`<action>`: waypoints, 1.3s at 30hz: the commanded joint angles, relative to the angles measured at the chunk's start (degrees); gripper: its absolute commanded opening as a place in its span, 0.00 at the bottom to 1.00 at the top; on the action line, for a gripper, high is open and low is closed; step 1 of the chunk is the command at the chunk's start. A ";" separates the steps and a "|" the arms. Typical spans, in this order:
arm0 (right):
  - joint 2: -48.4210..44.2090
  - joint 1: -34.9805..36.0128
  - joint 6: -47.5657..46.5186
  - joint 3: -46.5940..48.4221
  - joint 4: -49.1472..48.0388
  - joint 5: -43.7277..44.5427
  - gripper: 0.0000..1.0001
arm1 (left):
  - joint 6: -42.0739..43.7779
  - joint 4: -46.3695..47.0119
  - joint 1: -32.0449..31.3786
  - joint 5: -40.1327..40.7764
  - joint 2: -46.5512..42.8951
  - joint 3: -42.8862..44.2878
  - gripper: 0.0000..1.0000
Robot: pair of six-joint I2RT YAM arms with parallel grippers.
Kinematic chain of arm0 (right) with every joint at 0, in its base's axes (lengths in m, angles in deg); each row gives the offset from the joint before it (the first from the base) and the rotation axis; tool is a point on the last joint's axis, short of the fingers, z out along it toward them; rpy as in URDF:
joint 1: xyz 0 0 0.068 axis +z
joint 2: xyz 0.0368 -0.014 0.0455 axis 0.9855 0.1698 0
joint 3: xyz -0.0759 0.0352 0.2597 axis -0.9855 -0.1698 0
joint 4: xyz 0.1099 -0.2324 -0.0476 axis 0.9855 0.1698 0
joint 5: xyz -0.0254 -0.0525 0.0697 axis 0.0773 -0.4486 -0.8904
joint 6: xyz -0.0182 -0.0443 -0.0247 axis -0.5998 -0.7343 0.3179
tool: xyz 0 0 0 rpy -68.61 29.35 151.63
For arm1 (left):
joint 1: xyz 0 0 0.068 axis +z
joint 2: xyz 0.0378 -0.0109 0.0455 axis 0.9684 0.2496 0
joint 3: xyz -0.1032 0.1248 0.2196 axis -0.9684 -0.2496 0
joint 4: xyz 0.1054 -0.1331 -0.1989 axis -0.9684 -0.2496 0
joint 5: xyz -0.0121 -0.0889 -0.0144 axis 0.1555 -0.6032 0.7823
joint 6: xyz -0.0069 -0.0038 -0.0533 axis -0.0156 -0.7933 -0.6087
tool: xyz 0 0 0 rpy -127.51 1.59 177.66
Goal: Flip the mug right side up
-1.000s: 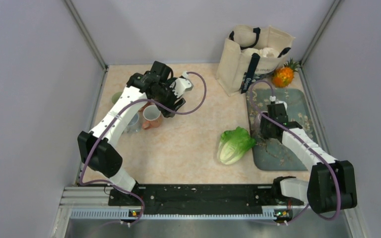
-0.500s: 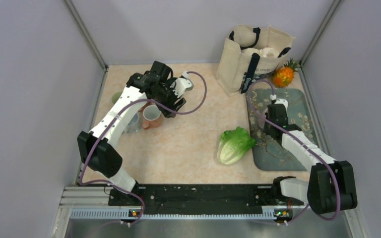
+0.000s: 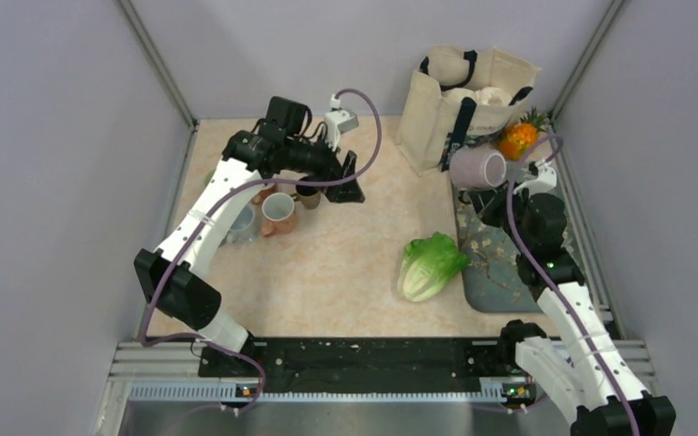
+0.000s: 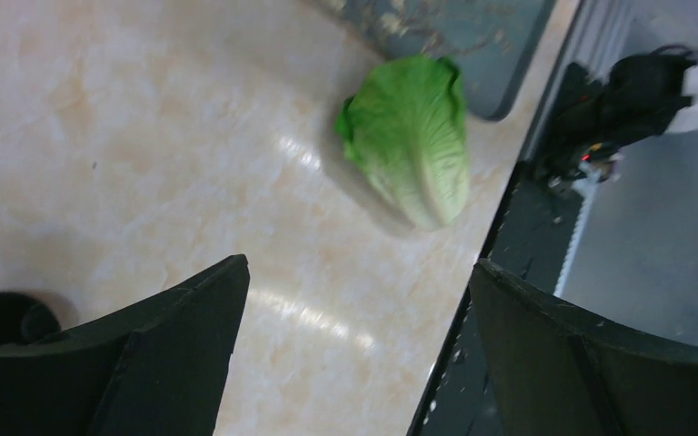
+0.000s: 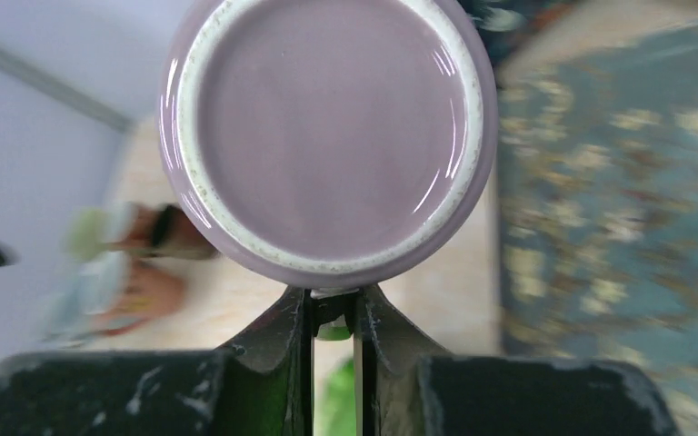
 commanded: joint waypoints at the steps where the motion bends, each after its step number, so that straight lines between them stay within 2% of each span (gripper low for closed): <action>1: -0.45 1.38 21.92 -0.86 -29.38 -20.26 0.00 | -17.18 14.86 -0.55 -15.24 -2.40 3.72 0.95; 4: 0.81 4.81 27.83 -1.81 -38.16 -20.89 0.00 | -23.87 19.79 -1.16 -18.87 -1.04 4.26 0.92; 10: 5.06 11.38 29.97 0.44 -44.44 -19.97 0.00 | -34.48 29.41 -2.69 -21.75 1.81 4.54 0.91; 17: 7.98 15.20 30.11 0.97 -47.12 -18.64 0.00 | -36.99 31.50 -4.56 -20.75 5.03 8.80 0.85; 21: 10.35 16.94 31.15 1.20 -50.28 -18.54 0.00 | -37.58 31.57 -5.71 -20.52 6.64 9.57 0.76; 25: 12.49 18.35 31.84 1.57 -51.69 -18.71 0.00 | -39.38 33.36 -5.94 -21.81 7.24 9.81 0.51; 30: 15.52 19.24 31.83 2.03 -51.91 -20.10 0.00 | -39.84 34.03 -6.00 -22.56 7.11 9.49 0.01; 32: 16.55 19.24 30.73 2.73 -48.77 -21.09 0.00 | -37.81 32.31 -5.90 -21.49 6.46 8.73 0.00; 33: 16.61 19.24 29.78 3.05 -46.05 -20.67 0.08 | -35.99 30.41 -5.80 -20.31 6.03 8.51 0.00; 36: 15.73 19.24 25.26 3.36 -36.04 -18.50 0.55 | -29.04 24.06 -4.49 -14.63 5.08 8.67 0.00; 38: 15.46 19.24 19.70 4.29 -28.61 -17.43 0.86 | -23.27 19.43 -3.94 -7.41 4.64 9.46 0.00; 39: 15.35 19.24 17.71 4.79 -25.09 -16.88 0.96 | -20.20 17.39 -3.91 -4.57 4.41 9.74 0.00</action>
